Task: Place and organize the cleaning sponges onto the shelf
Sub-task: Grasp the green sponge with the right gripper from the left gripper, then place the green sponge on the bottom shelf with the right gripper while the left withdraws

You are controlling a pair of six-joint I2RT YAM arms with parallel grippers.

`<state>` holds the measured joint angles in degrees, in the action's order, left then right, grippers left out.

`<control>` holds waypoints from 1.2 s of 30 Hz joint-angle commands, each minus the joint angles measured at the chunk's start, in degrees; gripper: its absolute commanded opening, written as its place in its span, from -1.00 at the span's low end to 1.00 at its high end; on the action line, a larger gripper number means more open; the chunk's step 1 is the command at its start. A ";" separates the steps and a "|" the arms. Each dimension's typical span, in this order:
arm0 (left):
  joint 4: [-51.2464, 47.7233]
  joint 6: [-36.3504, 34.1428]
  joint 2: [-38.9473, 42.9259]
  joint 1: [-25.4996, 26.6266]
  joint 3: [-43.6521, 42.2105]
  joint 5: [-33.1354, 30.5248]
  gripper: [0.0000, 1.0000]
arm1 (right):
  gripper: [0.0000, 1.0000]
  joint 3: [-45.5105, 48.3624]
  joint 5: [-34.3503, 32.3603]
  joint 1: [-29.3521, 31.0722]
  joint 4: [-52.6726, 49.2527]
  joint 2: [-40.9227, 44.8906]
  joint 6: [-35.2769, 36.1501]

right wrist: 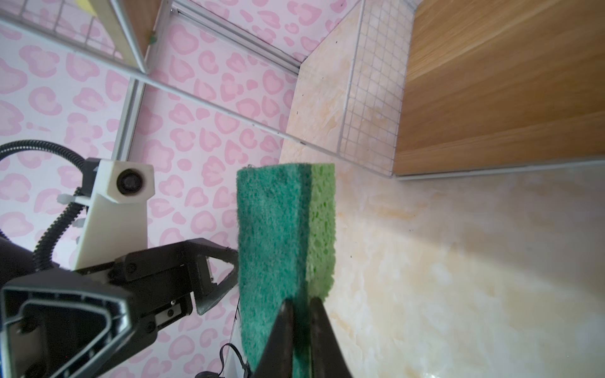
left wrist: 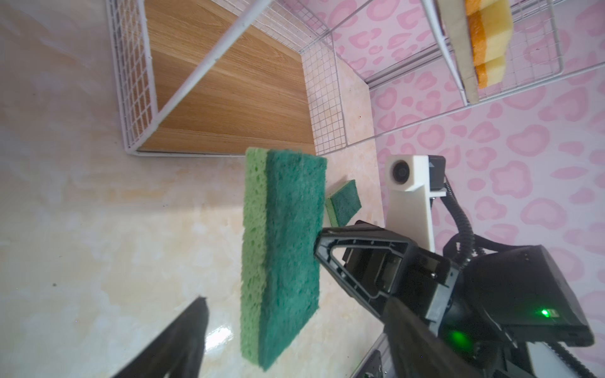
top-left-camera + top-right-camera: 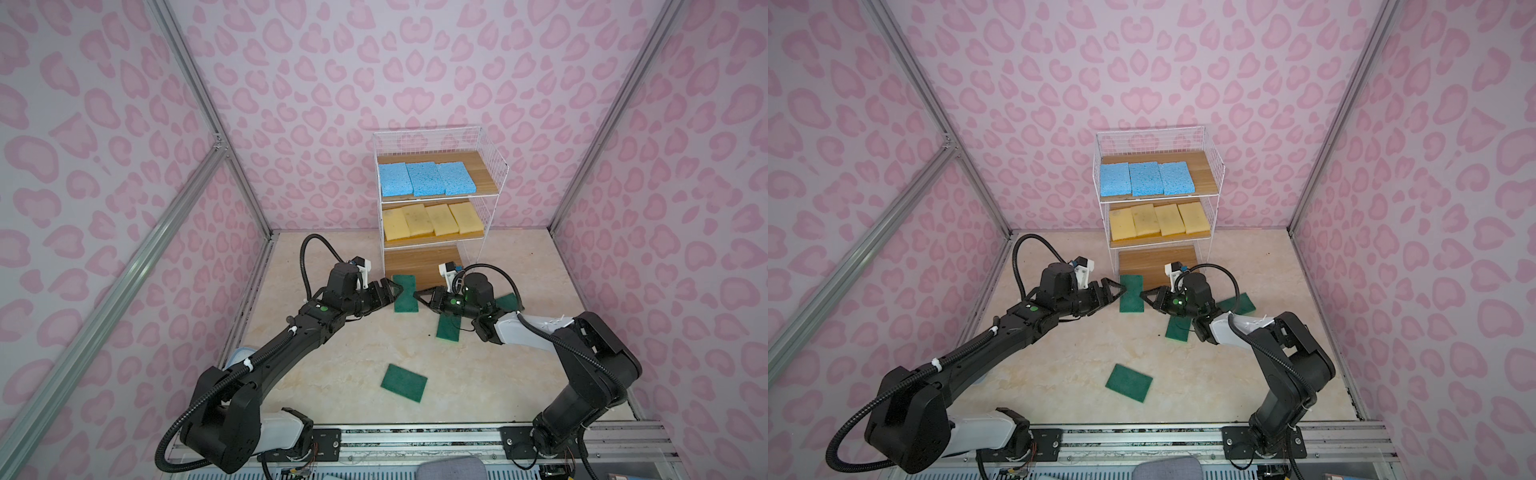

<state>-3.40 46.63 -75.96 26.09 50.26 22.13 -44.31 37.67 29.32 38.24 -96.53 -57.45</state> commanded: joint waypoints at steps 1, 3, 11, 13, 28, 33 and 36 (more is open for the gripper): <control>-2.86 -3.17 0.99 -0.67 -0.84 -2.95 0.90 | -0.81 -1.71 1.29 -0.71 2.27 -2.32 0.54; -4.33 -4.39 1.43 -0.77 -1.13 -4.35 0.90 | -0.82 -3.65 1.85 -1.07 1.31 -4.37 1.26; -8.38 -8.87 4.08 -0.75 -3.53 -8.47 0.85 | -0.82 -13.04 1.80 -2.86 -6.70 -11.61 6.05; -8.90 -9.43 4.65 -0.77 -4.09 -8.93 0.84 | -0.82 -14.92 1.79 -3.19 -7.68 -13.25 6.55; -11.69 -13.23 6.64 -0.69 -8.39 -10.62 0.63 | -0.81 -29.57 1.79 -4.90 -18.05 -25.17 11.41; -11.61 -13.75 6.32 0.04 -9.69 -10.96 0.43 | -0.81 -33.87 1.97 -5.27 -20.25 -28.80 12.10; -10.71 -13.94 5.69 0.46 -10.53 -9.91 0.30 | -0.81 -36.64 2.36 -5.25 -21.49 -30.69 12.39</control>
<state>-14.90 33.61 -69.91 26.37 40.45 11.60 -79.55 40.10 24.21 17.82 -125.86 -45.98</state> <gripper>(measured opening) 0.660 0.095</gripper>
